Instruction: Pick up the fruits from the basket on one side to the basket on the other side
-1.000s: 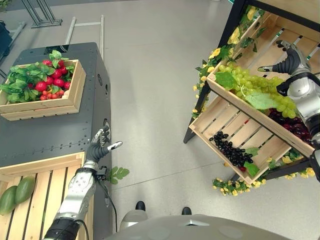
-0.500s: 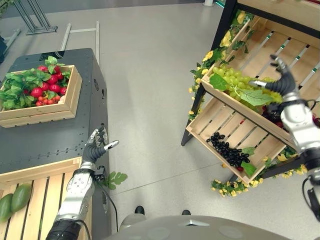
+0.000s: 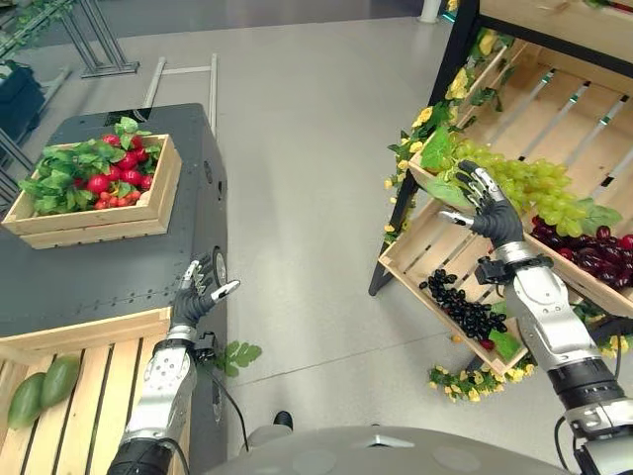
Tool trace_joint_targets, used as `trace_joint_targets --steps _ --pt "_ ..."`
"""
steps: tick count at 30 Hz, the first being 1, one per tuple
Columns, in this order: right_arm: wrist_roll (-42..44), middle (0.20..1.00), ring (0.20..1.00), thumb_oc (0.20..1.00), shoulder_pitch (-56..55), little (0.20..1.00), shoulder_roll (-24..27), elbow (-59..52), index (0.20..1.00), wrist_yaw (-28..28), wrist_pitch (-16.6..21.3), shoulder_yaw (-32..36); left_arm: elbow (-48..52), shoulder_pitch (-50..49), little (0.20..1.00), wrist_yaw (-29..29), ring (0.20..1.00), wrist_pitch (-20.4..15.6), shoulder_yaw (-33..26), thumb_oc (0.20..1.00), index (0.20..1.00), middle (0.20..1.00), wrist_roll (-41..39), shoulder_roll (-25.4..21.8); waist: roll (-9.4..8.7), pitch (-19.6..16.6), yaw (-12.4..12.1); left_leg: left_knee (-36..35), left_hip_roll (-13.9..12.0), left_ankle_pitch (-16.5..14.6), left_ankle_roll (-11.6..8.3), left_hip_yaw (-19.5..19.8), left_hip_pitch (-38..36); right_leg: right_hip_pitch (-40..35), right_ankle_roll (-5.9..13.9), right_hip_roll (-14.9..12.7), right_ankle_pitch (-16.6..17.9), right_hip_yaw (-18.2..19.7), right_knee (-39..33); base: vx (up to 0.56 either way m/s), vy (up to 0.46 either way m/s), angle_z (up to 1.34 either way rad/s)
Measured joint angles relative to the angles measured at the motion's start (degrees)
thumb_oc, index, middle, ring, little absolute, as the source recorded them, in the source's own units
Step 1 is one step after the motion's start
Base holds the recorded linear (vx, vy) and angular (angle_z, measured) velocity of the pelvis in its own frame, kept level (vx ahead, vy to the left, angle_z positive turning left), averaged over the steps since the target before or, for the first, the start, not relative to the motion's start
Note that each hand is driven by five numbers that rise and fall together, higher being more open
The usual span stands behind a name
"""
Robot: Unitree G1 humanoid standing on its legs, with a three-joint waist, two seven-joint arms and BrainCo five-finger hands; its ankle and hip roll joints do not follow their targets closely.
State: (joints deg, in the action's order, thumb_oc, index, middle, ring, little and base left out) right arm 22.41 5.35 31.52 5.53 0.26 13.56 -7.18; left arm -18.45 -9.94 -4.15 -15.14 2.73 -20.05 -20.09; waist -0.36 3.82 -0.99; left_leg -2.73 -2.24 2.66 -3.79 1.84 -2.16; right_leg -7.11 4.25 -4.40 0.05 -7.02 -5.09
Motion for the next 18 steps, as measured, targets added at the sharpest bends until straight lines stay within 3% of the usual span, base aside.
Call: trace_joint_targets --steps 6,8,11,13,15,17,18 --pt "-2.8 1.0 1.0 1.0 -3.3 1.0 -1.9 2.4 1.0 -0.7 1.2 -6.4 -10.4 1.2 1.0 -1.4 1.0 -2.1 0.8 1.0 1.0 1.0 1.3 1.3 -0.03 -0.4 -0.6 0.6 0.7 0.1 0.1 2.0 0.9 0.1 0.16 -0.5 -0.8 -2.4 1.2 -0.02 0.071 0.2" --pt "-3.9 1.0 1.0 1.0 -4.2 1.0 -2.2 3.2 1.0 -1.3 1.4 -8.0 -12.8 1.5 1.0 -2.0 1.0 -2.1 0.9 1.0 1.0 1.0 1.3 1.4 -0.26 -0.4 -1.4 0.7 1.0 0.1 0.24 2.2 0.9 1.6 0.26 -1.1 -2.2 -2.4 4.0 -0.04 0.124 0.05" --pt "-5.6 1.0 1.0 1.0 -4.2 1.0 -3.0 6.3 1.0 -1.4 1.6 -9.7 -15.6 1.9 1.0 -2.8 1.0 -2.3 1.4 1.0 1.0 1.0 2.0 1.1 -1.12 -0.2 -1.8 1.0 2.2 0.0 1.18 2.2 1.1 5.8 1.01 -3.0 -7.3 -1.9 14.2 0.03 0.029 0.12" --pt "-7.6 1.0 1.0 1.0 -4.9 1.0 -4.4 10.7 1.0 -1.1 1.7 -9.8 -21.4 4.4 1.0 -3.5 1.0 -2.8 3.5 1.0 1.0 1.0 4.6 0.1 -2.09 -0.2 -1.4 2.0 3.5 0.0 1.55 5.2 2.0 6.5 1.61 -3.7 -10.2 1.9 18.3 0.03 -0.066 0.55" --pt "-8.3 1.0 1.0 1.0 -5.7 1.0 -4.3 12.5 1.0 -0.9 1.9 -10.0 -24.4 7.1 1.0 -4.2 1.0 -3.0 5.6 1.0 1.0 1.0 5.8 -0.6 -2.37 0.2 0.3 2.6 3.7 0.4 1.68 8.9 3.6 6.9 0.83 -0.3 -11.7 10.1 17.0 0.05 -0.086 0.94" --pt "-9.2 1.0 1.0 1.0 -6.9 1.0 -4.0 16.4 1.0 -0.3 1.8 -10.2 -29.6 11.4 1.0 -4.3 1.0 -3.0 8.5 1.0 1.0 1.0 8.2 -0.9 -1.59 0.9 1.7 2.9 2.7 1.6 0.24 15.0 6.0 6.6 -1.85 6.9 -11.0 20.3 15.8 0.01 -0.125 1.09" --pt "-9.4 1.0 1.0 1.0 -7.3 1.0 -3.9 17.2 1.0 -0.2 1.9 -10.3 -30.3 10.7 1.0 -4.3 1.0 -3.4 8.6 1.0 1.0 1.0 8.7 -0.6 -1.33 1.1 1.4 2.4 2.2 2.0 -0.35 15.3 5.9 6.3 -3.58 7.3 -10.5 18.0 15.9 0.0 -0.282 0.67"
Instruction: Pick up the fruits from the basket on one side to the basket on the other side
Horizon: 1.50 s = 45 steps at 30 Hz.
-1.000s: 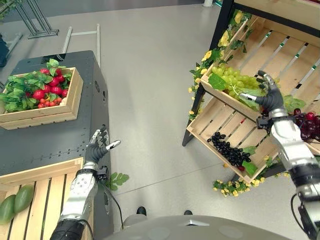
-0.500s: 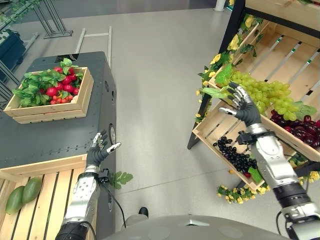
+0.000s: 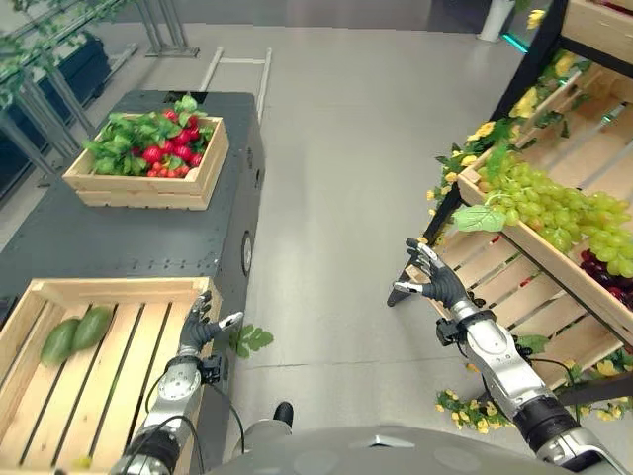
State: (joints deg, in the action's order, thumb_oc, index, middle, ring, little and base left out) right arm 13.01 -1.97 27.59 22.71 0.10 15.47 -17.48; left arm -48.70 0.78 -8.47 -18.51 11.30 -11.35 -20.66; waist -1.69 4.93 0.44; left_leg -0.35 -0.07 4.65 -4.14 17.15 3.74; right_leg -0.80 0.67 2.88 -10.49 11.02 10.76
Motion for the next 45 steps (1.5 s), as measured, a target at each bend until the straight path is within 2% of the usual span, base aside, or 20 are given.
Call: trace_joint_targets --steps 1,3,5,6,7,12,13,14,15,16,17,18,21,22,23,24,29,32,39,45 --pt "-0.1 1.0 1.0 1.0 0.0 1.0 -0.5 2.7 1.0 0.4 -0.2 -0.1 -1.2 -0.1 1.0 -0.2 1.0 0.0 0.3 1.0 1.0 1.0 1.8 0.6 -0.02 0.2 0.1 -0.4 -0.2 0.2 -0.08 -0.3 -0.5 0.4 -1.43 -0.9 0.8 -4.5 0.0 0.0 -0.249 0.17" --pt "-1.7 1.0 1.0 1.0 -0.6 1.0 -0.5 7.4 1.0 1.3 0.2 0.0 -5.0 -1.2 1.0 -0.2 1.0 -0.5 1.0 1.0 1.0 1.0 3.6 2.0 1.8 0.6 0.1 -0.5 -1.0 0.5 -1.08 1.6 0.1 -0.6 -1.53 0.6 0.7 -7.1 -0.1 -0.01 -0.246 0.4" --pt "-2.6 1.0 1.0 1.0 -2.8 1.0 -0.3 10.6 1.0 2.0 -0.7 0.0 -6.4 -2.1 1.0 0.0 1.0 -0.3 1.2 1.0 1.0 1.0 3.9 2.6 1.86 0.8 0.2 -1.0 -1.9 -0.3 -1.87 2.0 0.3 -0.7 -3.0 0.6 0.7 -8.4 -1.0 -0.05 -0.173 0.54" --pt "-3.2 1.0 1.0 1.0 -3.7 1.0 -0.3 11.4 1.0 2.3 -0.7 0.0 -6.7 -2.7 1.0 0.0 1.0 -0.4 1.3 1.0 1.0 1.0 3.9 2.6 1.92 0.8 -0.1 -1.3 -2.1 -2.2 -1.34 1.7 1.0 -1.0 -3.61 1.3 1.1 -9.7 -0.9 -0.09 -0.214 0.8" --pt "-4.7 1.0 1.0 1.0 -4.1 1.0 -1.4 15.8 1.0 3.4 0.1 0.1 -9.3 -3.0 1.0 0.0 1.0 -0.7 2.2 1.0 1.0 1.0 4.6 2.5 1.48 0.7 0.2 -1.0 -2.3 -5.6 -0.61 1.9 2.1 -1.0 -4.41 0.7 1.7 -12.6 -1.5 -0.05 -0.117 0.61" --pt "-4.7 1.0 1.0 1.0 -4.1 1.0 -1.4 15.8 1.0 3.4 0.1 0.1 -9.3 -3.0 1.0 0.0 1.0 -0.7 2.2 1.0 1.0 1.0 4.6 2.5 1.48 0.7 0.2 -1.0 -2.3 -5.6 -0.61 1.9 2.1 -1.0 -4.41 0.7 1.7 -12.6 -1.5 -0.01 -0.017 0.2" --pt "-7.1 1.0 1.0 1.0 -5.0 1.0 -4.0 23.8 1.0 4.7 -1.0 -0.2 -14.1 -3.6 1.0 0.6 1.0 -0.3 3.7 1.0 1.0 1.0 8.3 2.6 -0.37 0.4 0.0 6.2 -0.3 -6.7 -0.89 1.7 1.6 -2.3 -5.63 -1.4 2.9 -15.2 -4.7 -0.03 -0.034 0.5" --pt "-7.1 1.0 1.0 1.0 -5.0 1.0 -4.0 23.8 1.0 4.7 -1.0 -0.2 -14.1 -3.6 1.0 0.6 1.0 -0.3 3.7 1.0 1.0 1.0 8.3 2.6 -0.37 0.4 0.0 6.2 -0.3 -6.7 -0.89 1.7 1.6 -2.3 -5.63 -1.4 2.9 -15.2 -4.7 -0.14 -0.029 0.88" --pt "-7.4 1.0 1.0 1.0 -4.0 1.0 -5.0 26.9 1.0 5.6 -0.2 0.2 -14.9 -3.6 1.0 0.6 1.0 -0.7 3.7 1.0 1.0 1.0 8.4 3.1 0.46 0.1 0.3 6.2 -0.1 -4.4 -1.92 0.4 -2.1 -1.7 -5.06 -1.2 2.9 -14.7 -3.9 -0.04 0.041 0.46" --pt "-7.5 1.0 1.0 1.0 -3.1 1.0 -6.8 33.0 1.0 6.0 0.8 1.1 -16.2 -3.0 1.0 0.6 1.0 -0.7 3.7 1.0 1.0 1.0 8.5 4.5 0.93 0.6 0.2 6.2 0.0 -3.9 -2.76 -2.0 -1.0 -1.7 -4.94 -1.4 3.0 -15.0 -3.9 -0.03 0.04 0.71" --pt "-7.3 1.0 1.0 1.0 0.3 1.0 -9.5 44.2 1.0 6.6 1.7 4.2 -20.6 -1.8 1.0 0.7 1.0 -0.7 1.8 1.0 1.0 1.0 8.6 5.3 -0.15 0.3 0.7 5.5 -0.7 -2.4 -4.05 -7.7 -1.2 -3.6 -4.82 -2.4 3.9 -17.0 -6.3 0.1 0.057 0.59" --pt "-6.3 1.0 1.0 1.0 1.7 1.0 -11.1 53.8 1.0 8.3 -3.0 6.3 -24.4 -1.5 1.0 1.2 1.0 1.7 0.8 1.0 1.0 1.0 8.5 7.6 -0.54 -0.4 1.5 4.6 -0.7 -2.2 -2.35 -11.5 -2.3 -5.0 -4.54 -2.9 4.5 -18.1 -8.7 0.03 0.022 0.53" --pt "-6.4 1.0 1.0 1.0 -2.2 1.0 -12.0 52.5 1.0 8.4 -3.8 5.1 -26.1 -5.0 1.0 2.4 1.0 3.5 0.9 1.0 1.0 1.0 8.1 7.5 0.26 -0.5 1.8 6.7 -2.6 -3.9 -0.63 -12.6 -2.1 -4.6 -3.68 -3.8 4.0 -18.7 -8.6 0.03 0.042 0.22" --pt "-6.4 1.0 1.0 1.0 -2.8 1.0 -11.9 51.8 1.0 8.4 -3.9 5.1 -26.1 -5.0 1.0 2.4 1.0 3.7 1.0 1.0 1.0 1.0 8.2 7.6 1.08 -0.8 1.8 6.1 -2.9 -4.0 -0.8 -12.6 -2.2 -4.5 -3.31 -3.9 4.0 -18.6 -8.4 0.03 0.05 0.1" --pt "-6.3 1.0 1.0 1.0 -2.9 1.0 -11.3 51.5 1.0 8.4 -3.9 5.4 -25.5 -5.3 1.0 2.8 1.0 3.8 1.0 1.0 1.0 1.0 8.3 8.5 2.45 -1.5 1.8 3.2 -3.1 -4.1 -1.04 -12.4 -3.5 -3.2 -1.49 -3.8 4.2 -18.3 -6.9 0.02 0.063 0.03" --pt "-6.3 1.0 1.0 1.0 -2.6 1.0 -11.2 51.4 1.0 8.4 -3.9 5.7 -25.1 -5.3 1.0 2.9 1.0 3.8 1.1 1.0 1.0 1.0 8.3 8.8 3.17 -1.6 1.8 1.9 -3.2 -4.2 -0.75 -12.5 -4.0 -2.7 -1.0 -3.9 4.0 -17.9 -6.2 0.02 0.075 0.09" --pt "-6.3 1.0 1.0 1.0 -0.9 1.0 -13.1 50.8 1.0 8.4 -4.2 5.6 -24.1 -4.8 1.0 3.4 1.0 4.0 1.2 1.0 1.0 1.0 8.2 7.5 1.55 -2.2 1.7 -1.7 -0.9 -3.6 1.58 -14.0 -6.3 -2.5 1.48 -6.1 3.6 -14.4 -5.0 0.04 0.063 -0.09" --pt "-6.7 1.0 1.0 1.0 -0.5 1.0 -13.5 50.6 1.0 8.4 -4.5 5.2 -24.1 -4.8 1.0 3.5 1.0 4.1 1.3 1.0 1.0 1.0 8.2 7.2 1.28 -2.5 1.7 -1.8 -0.7 -3.5 1.76 -14.3 -6.2 -1.5 1.56 -6.3 3.4 -13.8 -4.1 0.02 0.038 -0.11" --pt "-7.4 1.0 1.0 1.0 -0.5 1.0 -13.3 50.3 1.0 8.4 -5.6 4.5 -23.9 -4.8 1.0 3.5 1.0 4.2 3.4 1.0 1.0 1.0 8.4 8.1 2.59 -3.3 1.7 -1.8 -1.2 -2.9 1.73 -15.6 -6.2 -0.1 1.28 -5.8 3.5 -12.6 -3.7 0.02 0.023 -0.1" --pt "-9.2 1.0 1.0 1.0 -0.3 1.0 -13.3 49.8 1.0 8.4 -5.7 3.5 -23.6 -4.6 1.0 3.5 1.0 4.2 3.3 1.0 1.0 1.0 8.4 8.3 2.64 -3.3 1.7 -2.0 -1.5 -3.0 1.59 -15.6 -6.8 -1.1 1.09 -5.3 3.9 -12.0 -5.1 0.02 0.012 -0.04"
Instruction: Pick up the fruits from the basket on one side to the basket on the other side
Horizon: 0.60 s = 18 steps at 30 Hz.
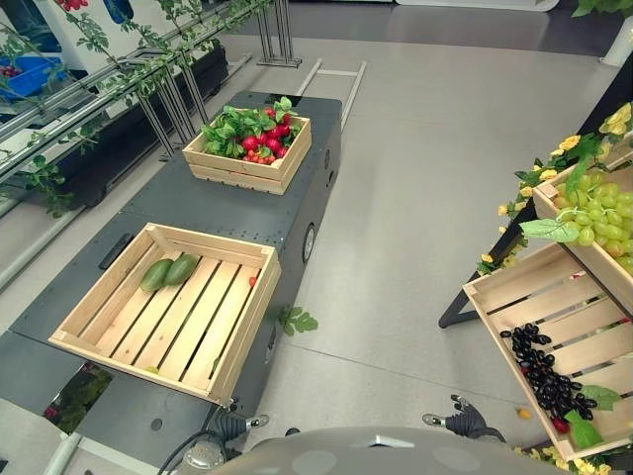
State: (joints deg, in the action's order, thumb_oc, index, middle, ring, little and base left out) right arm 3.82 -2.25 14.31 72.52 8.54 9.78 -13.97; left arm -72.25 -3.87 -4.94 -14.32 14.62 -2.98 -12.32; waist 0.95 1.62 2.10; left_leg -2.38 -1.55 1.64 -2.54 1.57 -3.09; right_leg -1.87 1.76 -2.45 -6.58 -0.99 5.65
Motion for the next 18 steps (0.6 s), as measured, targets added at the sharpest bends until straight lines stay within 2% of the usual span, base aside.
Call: trace_joint_targets --steps 18 --pt "-0.4 1.0 1.0 1.0 0.8 1.0 0.0 -0.1 1.0 -0.5 0.0 -0.2 -0.6 0.0 1.0 0.2 1.0 0.1 -0.2 1.0 1.0 1.0 -0.1 0.0 0.13 0.1 -0.2 -0.1 -0.4 -0.3 -0.37 -0.2 -0.4 0.1 -0.2 0.5 0.2 1.0 -0.1 0.01 0.0 -0.02"
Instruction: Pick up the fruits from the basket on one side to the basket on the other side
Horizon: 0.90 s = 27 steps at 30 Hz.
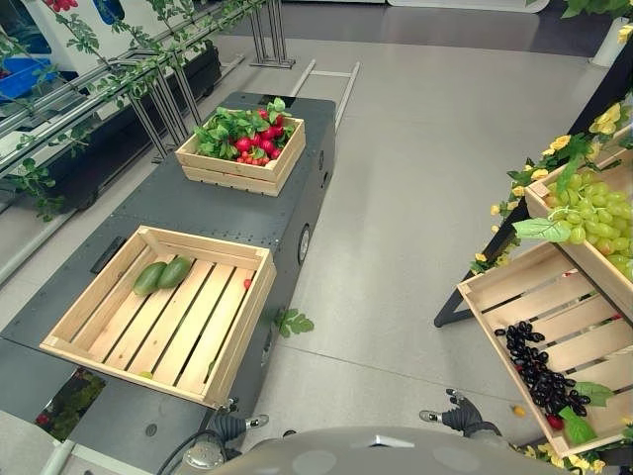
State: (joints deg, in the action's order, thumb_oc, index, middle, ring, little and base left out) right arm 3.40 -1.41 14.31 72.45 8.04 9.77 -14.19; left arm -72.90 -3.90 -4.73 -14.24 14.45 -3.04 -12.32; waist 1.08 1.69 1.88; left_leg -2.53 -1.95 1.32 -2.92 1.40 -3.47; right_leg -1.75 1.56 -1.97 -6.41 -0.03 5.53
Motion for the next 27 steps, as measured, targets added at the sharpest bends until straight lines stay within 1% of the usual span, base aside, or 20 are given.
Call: trace_joint_targets --steps 6,7,9,11,12,14,18,22,27 --pt "0.0 1.0 1.0 1.0 0.1 1.0 0.0 0.0 1.0 0.0 0.0 0.0 0.0 0.0 1.0 0.1 1.0 0.2 0.0 1.0 1.0 1.0 -0.1 0.0 0.0 0.0 0.0 0.0 0.0 -0.2 0.24 0.0 0.0 0.0 0.2 0.0 -0.1 0.1 -0.1 -0.01 0.0 0.0" --pt "0.0 1.0 1.0 1.0 0.2 1.0 0.0 0.0 1.0 0.0 0.0 -0.2 0.0 0.1 1.0 0.1 1.0 0.2 0.0 1.0 1.0 1.0 -0.1 0.0 -0.03 0.2 0.0 0.1 0.0 0.0 -0.05 0.1 0.0 0.1 0.02 0.1 0.0 0.3 0.1 0.03 -0.005 -0.09" --pt "0.0 1.0 1.0 1.0 0.6 1.0 0.0 0.0 1.0 0.0 0.0 -0.3 -0.1 0.1 1.0 0.1 1.0 0.4 0.0 1.0 1.0 1.0 -0.1 0.0 0.11 0.5 -0.1 0.0 0.0 -0.2 0.01 0.2 -0.1 0.1 0.21 0.1 0.0 0.6 -0.1 -0.05 -0.002 -0.09" --pt "0.1 1.0 1.0 1.0 0.9 1.0 0.2 -0.5 1.0 0.0 0.0 -0.2 0.8 0.0 1.0 0.0 1.0 0.5 0.0 1.0 1.0 1.0 -0.5 0.0 0.09 1.4 0.0 0.6 0.1 -0.1 -0.16 0.2 1.0 1.9 -0.05 0.2 0.2 1.3 1.1 -0.12 0.001 -0.18" --pt "0.2 1.0 1.0 1.0 2.6 1.0 0.4 -0.5 1.0 0.0 0.0 -0.3 1.8 0.8 1.0 -0.1 1.0 0.4 0.1 1.0 1.0 1.0 -0.9 0.0 0.33 2.7 -0.4 1.3 0.1 -0.1 -0.17 0.3 2.3 3.6 0.05 0.3 0.2 1.5 2.2 -0.05 -0.003 -0.26" --pt "0.1 1.0 1.0 1.0 3.1 1.0 0.2 0.2 1.0 -0.1 -0.1 -0.3 0.5 2.1 1.0 -0.1 1.0 0.6 0.0 1.0 1.0 1.0 -1.2 0.1 0.42 3.7 -1.3 1.1 -0.1 -0.1 -0.15 0.3 2.8 4.2 0.21 0.3 0.4 1.6 2.2 0.09 0.0 -0.1" --pt "0.1 1.0 1.0 1.0 1.8 1.0 0.2 0.1 1.0 0.0 -0.2 -0.1 0.4 1.0 1.0 0.0 1.0 0.7 -0.1 1.0 1.0 1.0 -1.2 0.1 0.14 3.4 -1.4 0.3 -0.2 -0.2 -0.21 0.4 0.2 1.5 0.1 0.4 0.3 1.7 1.0 0.09 0.0 0.01" --pt "0.1 1.0 1.0 1.0 1.3 1.0 0.1 0.1 1.0 0.0 -0.2 -0.1 0.4 0.6 1.0 0.1 1.0 1.0 0.0 1.0 1.0 1.0 -1.2 0.1 -0.25 1.9 -1.4 -0.1 -0.3 -0.1 -0.24 0.9 0.0 0.7 -0.34 0.5 0.7 1.4 -0.2 0.0 0.002 0.05" --pt "0.1 1.0 1.0 1.0 1.4 1.0 0.1 -0.1 1.0 -0.1 -0.2 -0.1 0.4 0.7 1.0 0.1 1.0 1.0 0.0 1.0 1.0 1.0 -1.2 0.1 -0.55 1.3 -1.4 0.0 -0.2 -0.2 -0.21 1.9 -0.1 0.0 -0.16 0.5 0.9 1.2 -1.2 0.0 0.001 0.04"
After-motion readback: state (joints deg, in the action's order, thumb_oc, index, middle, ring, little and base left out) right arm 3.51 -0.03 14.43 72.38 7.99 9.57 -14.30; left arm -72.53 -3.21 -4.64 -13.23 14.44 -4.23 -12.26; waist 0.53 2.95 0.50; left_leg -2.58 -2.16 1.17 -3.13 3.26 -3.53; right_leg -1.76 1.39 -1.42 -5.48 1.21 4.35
